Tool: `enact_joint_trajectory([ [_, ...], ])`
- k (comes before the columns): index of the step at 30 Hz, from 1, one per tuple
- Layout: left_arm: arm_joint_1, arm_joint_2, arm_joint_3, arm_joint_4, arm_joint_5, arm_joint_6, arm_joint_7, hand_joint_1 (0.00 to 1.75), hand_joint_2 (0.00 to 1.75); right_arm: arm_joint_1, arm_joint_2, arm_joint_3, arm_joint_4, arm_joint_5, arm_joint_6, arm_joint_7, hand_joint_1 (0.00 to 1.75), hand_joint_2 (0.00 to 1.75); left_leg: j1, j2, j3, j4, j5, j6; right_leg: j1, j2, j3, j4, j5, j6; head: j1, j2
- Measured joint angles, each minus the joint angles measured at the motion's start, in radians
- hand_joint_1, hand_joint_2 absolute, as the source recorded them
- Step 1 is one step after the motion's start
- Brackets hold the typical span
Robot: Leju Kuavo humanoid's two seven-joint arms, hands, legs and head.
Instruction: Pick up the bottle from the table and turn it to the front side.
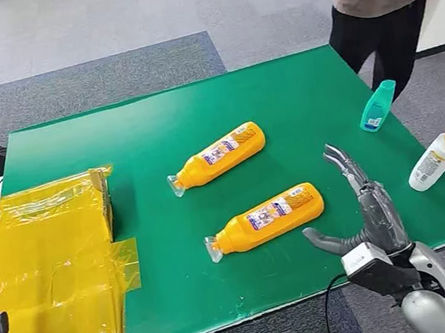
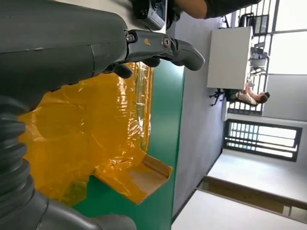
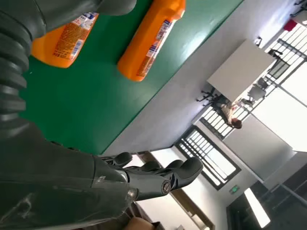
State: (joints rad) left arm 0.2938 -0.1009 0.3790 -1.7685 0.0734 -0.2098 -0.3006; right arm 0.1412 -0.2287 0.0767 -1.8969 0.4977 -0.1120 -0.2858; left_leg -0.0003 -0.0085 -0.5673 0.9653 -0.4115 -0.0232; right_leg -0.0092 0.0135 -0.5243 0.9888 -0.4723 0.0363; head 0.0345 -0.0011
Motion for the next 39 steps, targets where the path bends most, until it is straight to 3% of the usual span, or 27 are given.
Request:
enact_joint_trajectory([
  [5,-0.015,0.006,-0.015,0.015,0.001,-0.005,0.0,0.0,1.75,-0.069,-0.058,0.045,0.078,0.12,0.094,0.105,0.0,1.75,0.0,0.0,0.0,0.0,0.001,0.001,0.0,0.0,0.0,0.0,0.001,0.001,0.0,0.0],
  [8,-0.043,0.019,-0.046,0.044,0.003,-0.006,0.0,0.0,1.75,-0.193,-0.099,0.111,0.227,0.202,0.153,0.159,0.0,1.75,0.0,0.0,-0.001,0.0,0.003,0.001,0.0,0.0,0.0,0.0,0.003,0.002,0.0,0.0],
  [15,-0.089,0.054,-0.126,0.1,0.019,0.022,0.004,0.0,1.75,-0.46,-0.105,0.291,0.57,0.298,0.177,0.222,0.0,1.75,0.0,0.0,-0.001,0.0,0.006,0.002,0.0,0.0,-0.001,0.0,0.006,0.002,0.0,0.0],
  [25,-0.104,0.078,-0.159,0.134,0.025,0.021,0.012,0.0,1.75,-0.646,-0.106,0.433,0.783,0.322,0.257,0.241,0.0,1.75,0.0,0.0,-0.002,0.0,0.006,0.002,0.0,0.0,-0.002,0.0,0.006,0.002,0.0,0.0],
  [30,-0.109,0.081,-0.166,0.141,0.026,0.022,0.012,0.0,1.75,-0.688,-0.106,0.467,0.823,0.323,0.296,0.236,0.0,1.75,0.0,0.0,-0.003,0.0,0.007,0.002,0.0,0.0,-0.002,0.0,0.006,0.003,0.0,0.0],
  [34,-0.125,0.097,-0.183,0.171,0.041,0.034,0.003,0.0,1.75,-0.879,-0.126,0.646,0.955,0.283,0.509,0.194,0.0,1.75,0.0,0.0,-0.003,0.001,0.008,0.003,0.0,0.0,-0.003,0.0,0.008,0.003,0.0,0.0],
  [39,-0.129,0.104,-0.189,0.186,0.043,0.037,-0.001,0.0,1.75,-0.934,-0.135,0.714,0.99,0.255,0.527,0.192,0.0,1.75,0.0,0.0,-0.004,0.001,0.008,0.003,-0.001,0.0,-0.004,0.0,0.008,0.003,0.0,0.0],
])
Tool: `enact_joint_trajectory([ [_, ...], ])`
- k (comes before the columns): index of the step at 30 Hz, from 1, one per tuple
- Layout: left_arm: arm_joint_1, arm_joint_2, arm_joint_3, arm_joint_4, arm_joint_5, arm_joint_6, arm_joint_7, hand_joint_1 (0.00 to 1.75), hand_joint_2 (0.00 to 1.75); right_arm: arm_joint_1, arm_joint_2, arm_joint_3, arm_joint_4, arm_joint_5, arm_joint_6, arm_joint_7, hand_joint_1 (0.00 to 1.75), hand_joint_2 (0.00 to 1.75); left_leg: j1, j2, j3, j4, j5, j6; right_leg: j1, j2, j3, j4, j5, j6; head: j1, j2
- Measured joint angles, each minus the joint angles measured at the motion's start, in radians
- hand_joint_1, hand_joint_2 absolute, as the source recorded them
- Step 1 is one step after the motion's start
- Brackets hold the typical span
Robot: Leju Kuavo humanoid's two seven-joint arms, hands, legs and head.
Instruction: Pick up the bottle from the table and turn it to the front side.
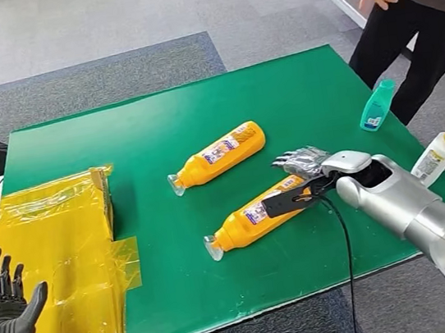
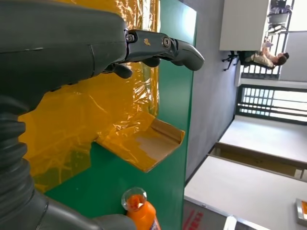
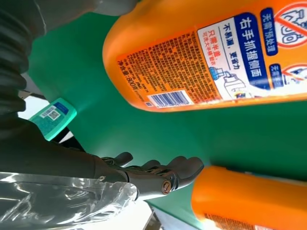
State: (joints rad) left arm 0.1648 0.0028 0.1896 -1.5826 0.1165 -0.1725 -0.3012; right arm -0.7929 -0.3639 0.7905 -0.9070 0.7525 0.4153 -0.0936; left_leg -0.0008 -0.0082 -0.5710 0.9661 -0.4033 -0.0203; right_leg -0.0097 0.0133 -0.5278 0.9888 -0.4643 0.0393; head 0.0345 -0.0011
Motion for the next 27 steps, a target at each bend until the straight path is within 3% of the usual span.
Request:
enact_joint_trajectory([
  [12,-0.013,0.013,-0.015,0.031,0.01,0.008,-0.009,0.0,1.75,-0.106,-0.028,0.165,0.018,-0.12,0.092,0.004,0.0,1.75,0.0,0.0,-0.001,0.0,0.0,0.0,0.0,0.0,0.0,0.0,0.0,0.0,0.0,0.0],
  [19,-0.033,0.019,-0.039,0.056,0.014,0.019,-0.02,0.0,1.75,-0.15,0.017,0.273,0.06,-0.168,0.096,0.003,0.0,1.75,0.0,0.0,-0.001,0.0,0.0,0.0,0.0,0.0,0.0,0.0,0.0,0.0,0.0,0.0],
  [27,-0.047,0.021,-0.06,0.072,0.018,0.023,-0.02,0.0,1.75,-0.148,0.079,0.326,0.103,-0.182,0.063,0.027,0.0,1.75,0.0,0.0,-0.001,0.0,0.0,0.0,0.0,0.0,-0.001,0.0,0.0,0.0,0.0,0.0],
])
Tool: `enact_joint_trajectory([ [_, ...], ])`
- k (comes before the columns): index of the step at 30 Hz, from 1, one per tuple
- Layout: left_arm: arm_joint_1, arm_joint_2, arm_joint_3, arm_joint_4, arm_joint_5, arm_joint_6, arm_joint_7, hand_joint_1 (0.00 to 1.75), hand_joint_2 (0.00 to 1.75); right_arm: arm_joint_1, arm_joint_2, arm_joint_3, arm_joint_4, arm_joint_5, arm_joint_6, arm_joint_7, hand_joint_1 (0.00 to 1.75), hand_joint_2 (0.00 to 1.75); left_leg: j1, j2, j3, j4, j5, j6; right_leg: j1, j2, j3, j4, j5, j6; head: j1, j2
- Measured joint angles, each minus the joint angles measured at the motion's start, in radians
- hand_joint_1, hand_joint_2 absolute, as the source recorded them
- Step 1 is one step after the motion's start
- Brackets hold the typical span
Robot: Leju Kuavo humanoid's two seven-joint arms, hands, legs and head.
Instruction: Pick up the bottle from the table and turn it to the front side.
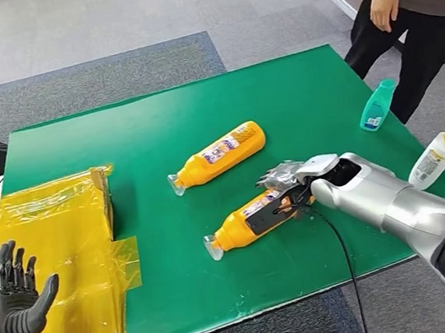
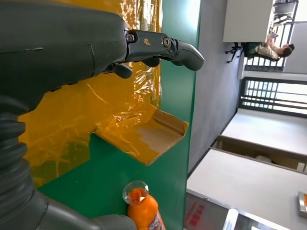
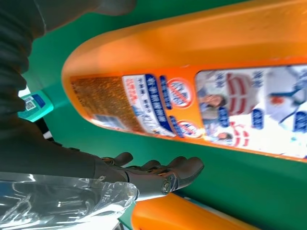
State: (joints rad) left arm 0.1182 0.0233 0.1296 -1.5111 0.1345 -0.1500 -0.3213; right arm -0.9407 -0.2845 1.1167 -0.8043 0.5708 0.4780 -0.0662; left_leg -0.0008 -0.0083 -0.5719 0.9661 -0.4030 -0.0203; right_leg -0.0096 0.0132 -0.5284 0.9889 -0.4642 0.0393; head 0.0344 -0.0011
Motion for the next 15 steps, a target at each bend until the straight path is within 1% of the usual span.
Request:
enact_joint_trajectory([
  [6,-0.013,0.004,-0.018,0.016,0.003,0.012,0.0,0.0,1.75,0.007,0.051,0.028,0.055,-0.007,-0.047,0.012,0.0,1.75,0.0,0.0,0.0,0.0,0.0,0.0,0.0,0.0,0.0,0.0,0.0,0.0,0.0,0.0],
  [7,-0.014,0.004,-0.021,0.019,0.003,0.013,0.0,0.0,1.75,0.01,0.056,0.032,0.062,-0.007,-0.051,0.012,0.37,1.75,0.0,0.0,0.0,0.0,0.0,0.0,0.0,0.0,0.0,0.0,0.0,0.0,0.0,0.0],
  [10,-0.017,0.007,-0.027,0.024,0.003,0.017,0.003,0.0,1.75,0.019,0.075,0.041,0.084,-0.006,-0.073,0.034,1.68,1.75,0.0,0.0,0.0,0.0,0.0,0.0,0.0,0.0,0.0,0.0,0.0,0.0,0.0,0.0],
  [11,-0.02,0.007,-0.029,0.025,0.003,0.02,0.006,0.0,1.75,0.021,0.083,0.042,0.093,-0.004,-0.084,0.048,1.75,1.75,0.0,0.0,0.0,0.0,0.0,0.0,0.0,0.0,0.0,0.0,0.0,0.0,0.0,0.0],
  [15,-0.03,0.01,-0.036,0.025,0.005,0.035,0.021,0.0,1.75,0.028,0.105,0.043,0.134,0.007,-0.113,0.077,1.75,1.75,0.0,0.0,0.0,0.0,0.0,0.0,0.0,0.0,0.0,0.0,0.0,0.0,0.0,0.0],
])
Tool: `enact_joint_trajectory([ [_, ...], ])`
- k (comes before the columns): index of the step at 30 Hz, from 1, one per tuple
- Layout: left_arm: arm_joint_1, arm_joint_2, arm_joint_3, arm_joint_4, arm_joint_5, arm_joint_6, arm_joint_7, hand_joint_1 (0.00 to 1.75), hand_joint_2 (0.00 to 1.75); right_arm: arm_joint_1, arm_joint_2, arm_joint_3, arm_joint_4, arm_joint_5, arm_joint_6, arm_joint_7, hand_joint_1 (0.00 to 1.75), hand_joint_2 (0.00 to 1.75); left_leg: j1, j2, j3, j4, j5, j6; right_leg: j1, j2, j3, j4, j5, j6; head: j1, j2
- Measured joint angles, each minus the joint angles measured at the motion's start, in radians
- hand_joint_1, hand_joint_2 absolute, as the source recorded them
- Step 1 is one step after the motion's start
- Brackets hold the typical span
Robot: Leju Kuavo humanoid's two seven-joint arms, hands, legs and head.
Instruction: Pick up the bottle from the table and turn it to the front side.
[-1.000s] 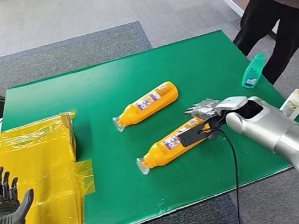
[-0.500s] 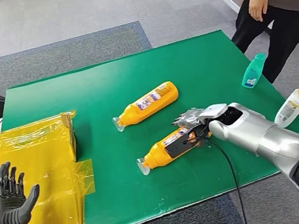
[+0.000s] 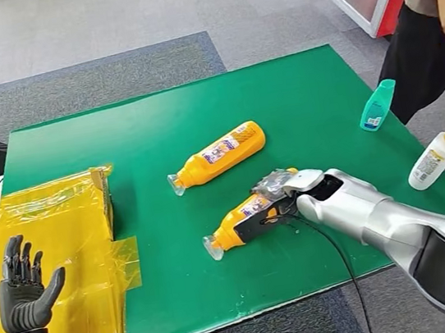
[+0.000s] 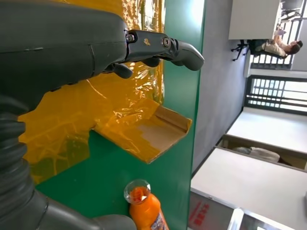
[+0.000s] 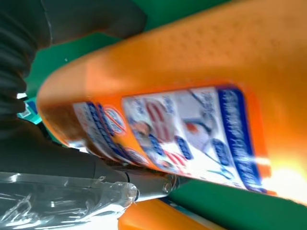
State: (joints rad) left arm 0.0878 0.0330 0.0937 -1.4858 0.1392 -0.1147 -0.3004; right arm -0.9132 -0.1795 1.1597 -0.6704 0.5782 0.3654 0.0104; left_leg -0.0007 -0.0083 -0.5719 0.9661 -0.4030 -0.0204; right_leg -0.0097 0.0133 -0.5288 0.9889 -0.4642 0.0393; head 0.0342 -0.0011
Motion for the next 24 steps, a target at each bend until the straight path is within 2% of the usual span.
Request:
enact_joint_trajectory([
  [10,0.0,0.007,-0.015,0.0,0.008,0.012,0.0,0.0,1.75,-0.005,0.011,0.0,0.044,0.016,-0.021,-0.004,1.75,1.75,0.0,0.0,0.0,0.0,0.001,0.0,0.0,0.0,0.001,0.0,0.0,0.0,0.0,0.0],
  [16,0.008,0.009,-0.014,0.0,0.01,0.018,-0.001,0.0,1.75,0.008,0.008,-0.016,0.044,0.009,-0.073,0.003,1.75,1.75,0.0,0.0,0.0,0.0,0.001,0.0,0.0,0.0,0.0,0.0,0.001,0.0,0.0,0.0],
  [20,0.026,0.009,-0.008,-0.006,0.009,0.018,-0.001,0.0,1.75,0.049,-0.018,-0.075,-0.005,-0.044,-0.158,-0.023,1.75,1.75,0.0,0.0,0.0,0.0,0.001,0.0,0.0,0.0,0.0,0.0,0.001,0.0,0.0,0.0],
  [24,0.044,0.009,0.005,-0.024,-0.006,0.013,-0.003,0.0,1.75,0.141,-0.051,-0.198,-0.143,-0.125,-0.249,-0.081,1.75,1.75,0.0,0.0,-0.001,0.0,0.0,0.0,0.0,0.0,0.0,0.0,0.0,0.0,0.0,0.0],
])
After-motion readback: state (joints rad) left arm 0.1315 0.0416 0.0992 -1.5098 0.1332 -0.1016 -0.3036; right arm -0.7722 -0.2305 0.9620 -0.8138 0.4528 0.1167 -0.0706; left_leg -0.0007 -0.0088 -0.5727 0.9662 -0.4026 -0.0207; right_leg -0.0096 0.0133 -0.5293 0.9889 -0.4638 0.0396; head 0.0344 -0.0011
